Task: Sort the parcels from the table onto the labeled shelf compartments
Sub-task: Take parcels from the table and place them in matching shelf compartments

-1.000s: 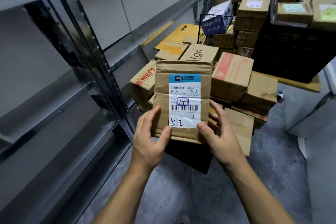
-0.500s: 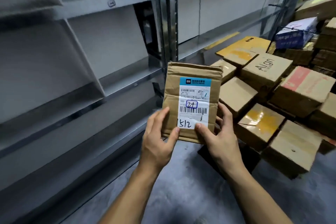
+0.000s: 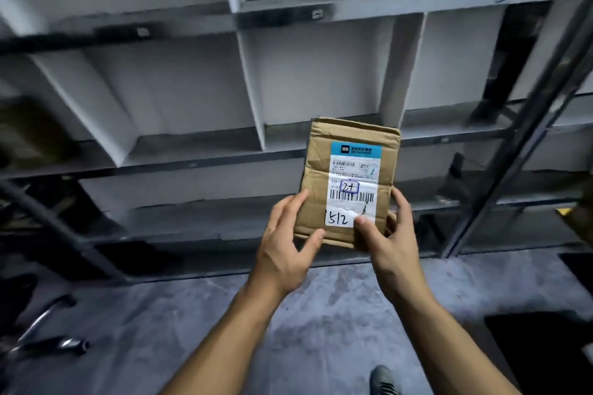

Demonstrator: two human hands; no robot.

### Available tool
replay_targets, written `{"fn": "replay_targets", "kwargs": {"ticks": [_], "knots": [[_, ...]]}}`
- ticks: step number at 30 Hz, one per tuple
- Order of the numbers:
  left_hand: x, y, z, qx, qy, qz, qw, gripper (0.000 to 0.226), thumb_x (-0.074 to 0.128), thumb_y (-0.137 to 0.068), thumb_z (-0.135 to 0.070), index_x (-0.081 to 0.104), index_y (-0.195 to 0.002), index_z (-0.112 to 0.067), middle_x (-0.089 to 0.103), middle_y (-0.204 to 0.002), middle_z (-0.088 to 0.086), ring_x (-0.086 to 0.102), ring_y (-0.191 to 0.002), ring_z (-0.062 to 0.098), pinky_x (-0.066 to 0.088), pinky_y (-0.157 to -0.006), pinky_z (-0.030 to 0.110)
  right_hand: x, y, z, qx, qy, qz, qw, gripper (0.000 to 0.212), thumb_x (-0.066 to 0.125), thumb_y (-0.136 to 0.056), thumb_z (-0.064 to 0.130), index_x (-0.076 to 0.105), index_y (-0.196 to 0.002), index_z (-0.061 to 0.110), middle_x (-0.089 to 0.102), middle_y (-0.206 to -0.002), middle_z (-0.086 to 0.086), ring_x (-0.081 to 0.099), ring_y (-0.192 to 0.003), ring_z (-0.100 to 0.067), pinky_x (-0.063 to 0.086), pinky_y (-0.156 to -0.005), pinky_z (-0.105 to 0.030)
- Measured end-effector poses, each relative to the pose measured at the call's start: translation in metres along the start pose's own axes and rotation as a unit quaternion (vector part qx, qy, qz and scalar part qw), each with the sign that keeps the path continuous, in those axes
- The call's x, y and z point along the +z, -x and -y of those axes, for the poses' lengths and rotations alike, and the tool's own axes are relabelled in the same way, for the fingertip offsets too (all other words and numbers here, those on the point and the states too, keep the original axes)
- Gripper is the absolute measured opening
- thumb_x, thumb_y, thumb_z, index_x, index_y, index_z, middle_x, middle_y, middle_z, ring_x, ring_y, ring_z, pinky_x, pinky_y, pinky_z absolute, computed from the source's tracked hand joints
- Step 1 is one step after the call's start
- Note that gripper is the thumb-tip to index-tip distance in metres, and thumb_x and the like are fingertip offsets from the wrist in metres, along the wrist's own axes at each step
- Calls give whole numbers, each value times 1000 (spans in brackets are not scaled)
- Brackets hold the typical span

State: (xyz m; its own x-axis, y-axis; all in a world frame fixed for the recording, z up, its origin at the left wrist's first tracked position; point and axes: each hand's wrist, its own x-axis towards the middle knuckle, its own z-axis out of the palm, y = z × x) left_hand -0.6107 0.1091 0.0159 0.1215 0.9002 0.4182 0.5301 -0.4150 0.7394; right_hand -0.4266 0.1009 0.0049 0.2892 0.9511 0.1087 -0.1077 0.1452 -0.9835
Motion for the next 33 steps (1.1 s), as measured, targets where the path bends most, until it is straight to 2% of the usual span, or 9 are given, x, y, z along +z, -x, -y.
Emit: {"fn": "replay_targets", "kwargs": {"ticks": [5,7,9,14,18,20,24,27,33], "knots": [[-75,23,35,-53,-53,-77,994,65,63,-86,-37,39,-145,-29,45,-138,-7,45,-123,0,31,-100,5,75,3,-4,2,-5,117,993,66,73,-89,18,45,-127,64,67,-124,10,66,-115,-16,57,-92,-53],[-104,32,49,-75,-80,-110,988,62,62,-86,-37,43,-144,-25,49,-134,-5,47,-122,3,32,-102,9,100,5,-6,6,1,150,989,68,71,-91,14,44,-124,67,66,-124,10,65,-116,-15,57,-92,-52],[-133,38,65,-95,-116,-132,980,58,60,-86,-40,46,-141,-24,53,-129,-4,50,-120,7,37,-103,19,125,4,-8,14,6,177,984,69,70,-92,14,43,-120,71,65,-125,12,64,-117,-14,57,-92,-51],[-203,46,106,-137,-285,-126,940,56,55,-88,-44,46,-140,-24,54,-128,-2,46,-119,20,41,-102,41,194,-4,-24,22,14,230,973,66,69,-93,16,40,-122,68,65,-121,18,65,-114,-7,59,-91,-43],[-263,40,145,-177,-403,-103,892,59,49,-88,-50,42,-142,-28,49,-133,-3,39,-123,19,37,-103,41,264,-17,-38,13,31,274,961,66,68,-94,19,37,-123,69,62,-108,41,62,-108,7,60,-89,-36],[-292,30,168,-205,-438,-84,871,59,51,-89,-50,39,-144,-29,45,-138,-4,36,-127,19,33,-105,39,300,-26,-42,8,37,286,958,66,68,-94,21,35,-121,71,61,-109,40,62,-108,8,59,-90,-35],[-340,9,205,-248,-458,-66,851,59,51,-91,-51,34,-145,-33,39,-143,-8,32,-131,18,29,-108,37,372,-44,-50,1,29,297,954,68,69,-94,22,33,-117,75,58,-119,30,61,-114,-1,57,-96,-40],[-376,-2,228,-269,-467,-82,838,60,51,-92,-51,33,-146,-32,38,-145,-6,32,-133,19,29,-110,38,432,-56,-51,-6,20,316,948,72,68,-94,20,34,-112,80,59,-121,28,61,-116,-3,56,-98,-41],[-437,5,270,-306,-453,-128,827,62,54,-91,-49,35,-147,-31,41,-143,-5,34,-132,20,33,-109,40,537,-61,-54,-47,27,369,928,72,67,-94,17,33,-118,76,56,-129,25,55,-124,-6,50,-105,-45]]}}
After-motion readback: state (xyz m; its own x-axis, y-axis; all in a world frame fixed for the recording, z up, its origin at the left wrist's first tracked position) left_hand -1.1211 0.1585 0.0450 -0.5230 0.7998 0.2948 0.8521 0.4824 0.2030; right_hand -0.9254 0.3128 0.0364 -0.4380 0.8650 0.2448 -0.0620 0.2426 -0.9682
